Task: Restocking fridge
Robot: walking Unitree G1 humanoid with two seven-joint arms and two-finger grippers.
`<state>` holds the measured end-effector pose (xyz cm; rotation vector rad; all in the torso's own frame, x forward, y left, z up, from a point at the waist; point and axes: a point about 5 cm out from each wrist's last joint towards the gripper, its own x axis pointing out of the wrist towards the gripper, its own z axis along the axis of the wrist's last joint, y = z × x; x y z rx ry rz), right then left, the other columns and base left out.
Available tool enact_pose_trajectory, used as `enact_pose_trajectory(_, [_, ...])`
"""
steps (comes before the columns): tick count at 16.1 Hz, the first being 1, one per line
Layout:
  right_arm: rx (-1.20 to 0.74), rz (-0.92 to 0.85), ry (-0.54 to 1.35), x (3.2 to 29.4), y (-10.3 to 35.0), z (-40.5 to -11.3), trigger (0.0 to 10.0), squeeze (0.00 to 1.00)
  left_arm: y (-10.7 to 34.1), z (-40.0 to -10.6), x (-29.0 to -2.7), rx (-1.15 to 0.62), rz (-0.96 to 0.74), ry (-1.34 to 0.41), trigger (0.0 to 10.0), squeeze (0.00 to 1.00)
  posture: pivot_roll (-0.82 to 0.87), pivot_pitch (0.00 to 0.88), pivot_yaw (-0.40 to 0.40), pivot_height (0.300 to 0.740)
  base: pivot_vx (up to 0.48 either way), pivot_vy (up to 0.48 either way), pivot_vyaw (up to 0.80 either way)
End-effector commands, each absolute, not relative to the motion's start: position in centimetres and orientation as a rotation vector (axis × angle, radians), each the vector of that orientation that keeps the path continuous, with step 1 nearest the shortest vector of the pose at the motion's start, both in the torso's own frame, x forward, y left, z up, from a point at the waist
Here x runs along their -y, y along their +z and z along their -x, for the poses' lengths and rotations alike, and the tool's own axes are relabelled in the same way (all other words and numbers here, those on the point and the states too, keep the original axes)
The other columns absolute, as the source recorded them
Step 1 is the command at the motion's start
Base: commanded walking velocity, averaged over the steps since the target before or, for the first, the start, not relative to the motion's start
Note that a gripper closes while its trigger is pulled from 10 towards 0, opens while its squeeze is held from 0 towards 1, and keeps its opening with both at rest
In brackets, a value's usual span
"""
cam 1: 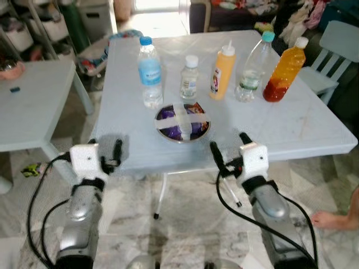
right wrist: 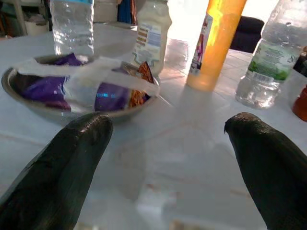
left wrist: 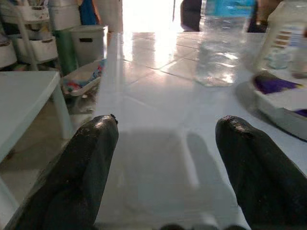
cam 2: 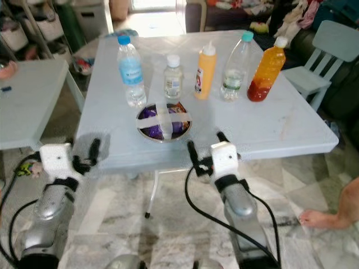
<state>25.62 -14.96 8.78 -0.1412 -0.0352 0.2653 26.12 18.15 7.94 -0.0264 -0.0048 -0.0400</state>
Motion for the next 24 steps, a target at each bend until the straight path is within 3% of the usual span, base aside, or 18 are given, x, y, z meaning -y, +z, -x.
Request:
enact_pose_trajectory(1, [0.058, 0.134, 0.269, 14.7, 9.2, -25.8, 10.0, 0.00, 7.9, -26.1, -18.3, 0.001, 0.010, -0.032, 10.0, 0.00, 0.03, 0.000, 0.018, 0.740, 0.000, 0.000, 0.76])
enact_pose_trajectory(6, [0.065, 0.141, 0.267, 14.8, 9.3, -26.2, 10.0, 0.00, 7.8, -26.1, -18.5, -0.002, 0.002, -0.027, 10.0, 0.00, 0.04, 0.000, 0.020, 0.740, 0.000, 0.000, 0.67])
enact_pose_trajectory(14, [0.003, 0.023, 0.175, 14.3, 9.9, -30.2, 10.0, 0.00, 7.9, -25.7, -18.5, -0.006, -0.018, -0.042, 10.0, 0.00, 0.06, 0.000, 0.034, 0.740, 0.000, 0.000, 0.00])
enact_pose_trajectory(18, [-0.079, -0.063, 0.181, 12.8, 9.3, -31.5, 10.0, 0.00, 8.0, -25.5, -18.3, -0.008, -0.024, -0.054, 10.0, 0.00, 0.07, 0.000, 0.039, 0.740, 0.000, 0.000, 0.00])
enact_pose_trajectory(24, [-0.169, -0.131, 0.130, 13.0, 8.8, -31.4, 10.0, 0.00, 7.9, -25.4, -18.2, -0.010, -0.025, -0.058, 10.0, 0.00, 0.07, 0.000, 0.032, 0.740, 0.000, 0.000, 0.00])
